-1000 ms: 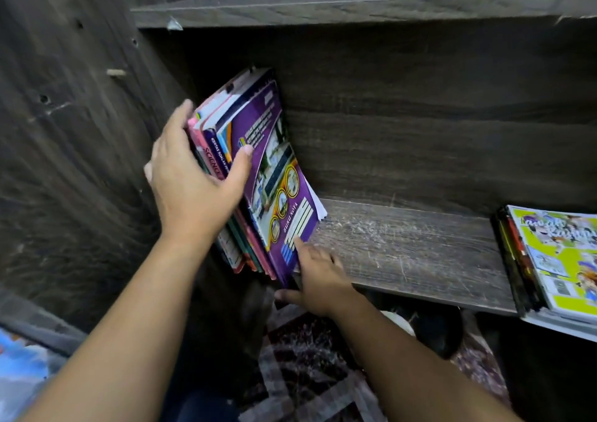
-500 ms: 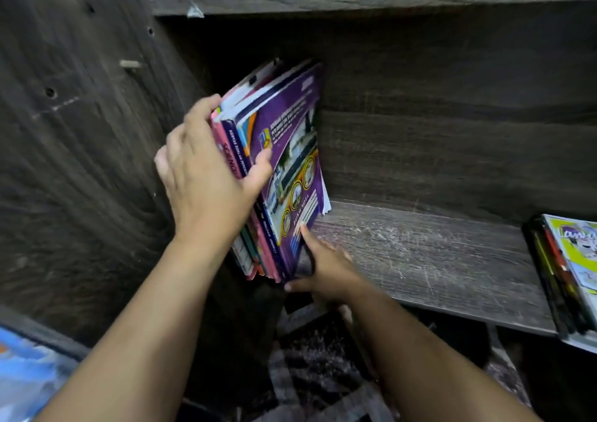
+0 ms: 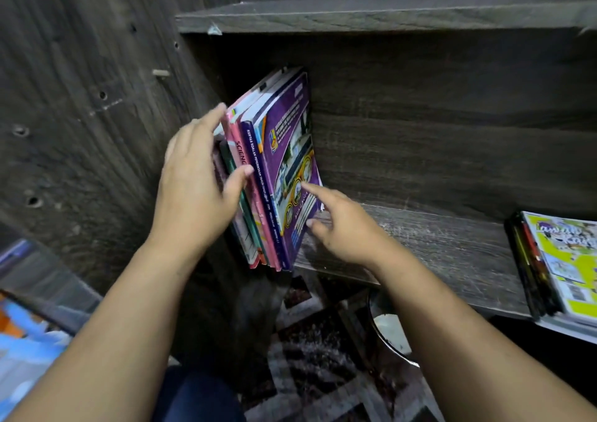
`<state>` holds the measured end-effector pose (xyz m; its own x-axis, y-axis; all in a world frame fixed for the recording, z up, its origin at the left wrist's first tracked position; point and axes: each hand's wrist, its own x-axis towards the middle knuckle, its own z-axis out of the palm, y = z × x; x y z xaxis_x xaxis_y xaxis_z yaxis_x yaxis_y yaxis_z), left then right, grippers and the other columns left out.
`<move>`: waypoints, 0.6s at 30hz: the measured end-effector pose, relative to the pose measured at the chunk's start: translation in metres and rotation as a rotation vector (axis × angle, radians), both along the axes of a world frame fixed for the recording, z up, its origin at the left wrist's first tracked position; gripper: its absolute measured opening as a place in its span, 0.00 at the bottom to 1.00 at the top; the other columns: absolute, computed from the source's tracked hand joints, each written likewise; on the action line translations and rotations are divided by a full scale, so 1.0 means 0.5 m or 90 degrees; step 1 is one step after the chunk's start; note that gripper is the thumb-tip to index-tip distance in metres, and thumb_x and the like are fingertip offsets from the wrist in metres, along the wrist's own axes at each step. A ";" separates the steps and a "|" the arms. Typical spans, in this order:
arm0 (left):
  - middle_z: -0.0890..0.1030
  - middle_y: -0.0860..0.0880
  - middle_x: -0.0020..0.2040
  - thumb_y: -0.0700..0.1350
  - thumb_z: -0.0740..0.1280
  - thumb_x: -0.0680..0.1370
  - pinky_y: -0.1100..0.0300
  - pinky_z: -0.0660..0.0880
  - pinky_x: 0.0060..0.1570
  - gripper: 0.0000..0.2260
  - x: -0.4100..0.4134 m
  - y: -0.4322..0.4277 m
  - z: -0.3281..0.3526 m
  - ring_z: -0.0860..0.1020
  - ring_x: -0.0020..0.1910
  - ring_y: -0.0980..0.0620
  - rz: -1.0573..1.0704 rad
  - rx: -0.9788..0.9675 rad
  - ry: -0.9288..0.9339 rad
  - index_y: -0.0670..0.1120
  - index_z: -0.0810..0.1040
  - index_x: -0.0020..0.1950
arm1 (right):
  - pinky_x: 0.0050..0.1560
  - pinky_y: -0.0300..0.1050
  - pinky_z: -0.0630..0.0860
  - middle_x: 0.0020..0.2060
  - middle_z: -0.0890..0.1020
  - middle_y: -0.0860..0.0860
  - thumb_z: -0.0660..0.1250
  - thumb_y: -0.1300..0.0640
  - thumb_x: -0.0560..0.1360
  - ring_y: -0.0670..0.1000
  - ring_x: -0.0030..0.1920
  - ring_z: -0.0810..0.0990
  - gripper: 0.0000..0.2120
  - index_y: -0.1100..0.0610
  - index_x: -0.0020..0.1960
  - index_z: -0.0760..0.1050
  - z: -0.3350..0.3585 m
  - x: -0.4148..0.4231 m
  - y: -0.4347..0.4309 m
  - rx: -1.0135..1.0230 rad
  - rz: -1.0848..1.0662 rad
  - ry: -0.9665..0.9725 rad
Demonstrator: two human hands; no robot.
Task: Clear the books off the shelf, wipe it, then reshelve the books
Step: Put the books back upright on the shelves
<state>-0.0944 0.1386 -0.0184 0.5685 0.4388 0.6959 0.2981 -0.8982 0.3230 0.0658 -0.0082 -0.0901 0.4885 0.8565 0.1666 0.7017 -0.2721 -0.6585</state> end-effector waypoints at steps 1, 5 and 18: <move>0.71 0.45 0.69 0.44 0.73 0.74 0.59 0.59 0.70 0.32 0.003 0.005 0.004 0.68 0.69 0.45 -0.001 0.025 0.003 0.44 0.64 0.75 | 0.71 0.39 0.60 0.74 0.65 0.49 0.64 0.57 0.78 0.49 0.72 0.65 0.31 0.43 0.77 0.57 0.012 -0.011 0.002 0.016 0.012 -0.005; 0.74 0.48 0.68 0.43 0.70 0.76 0.49 0.66 0.68 0.28 0.019 0.021 0.010 0.69 0.69 0.44 0.009 0.030 0.012 0.50 0.66 0.74 | 0.63 0.30 0.58 0.75 0.62 0.47 0.61 0.62 0.79 0.51 0.66 0.71 0.32 0.44 0.78 0.55 0.022 -0.047 0.010 -0.001 0.050 -0.017; 0.62 0.44 0.76 0.45 0.73 0.72 0.47 0.61 0.73 0.35 -0.003 -0.003 -0.030 0.59 0.76 0.46 0.078 -0.025 0.110 0.43 0.61 0.76 | 0.66 0.44 0.68 0.76 0.60 0.48 0.62 0.60 0.79 0.52 0.70 0.68 0.38 0.36 0.77 0.44 -0.019 -0.053 0.030 -0.054 0.031 0.037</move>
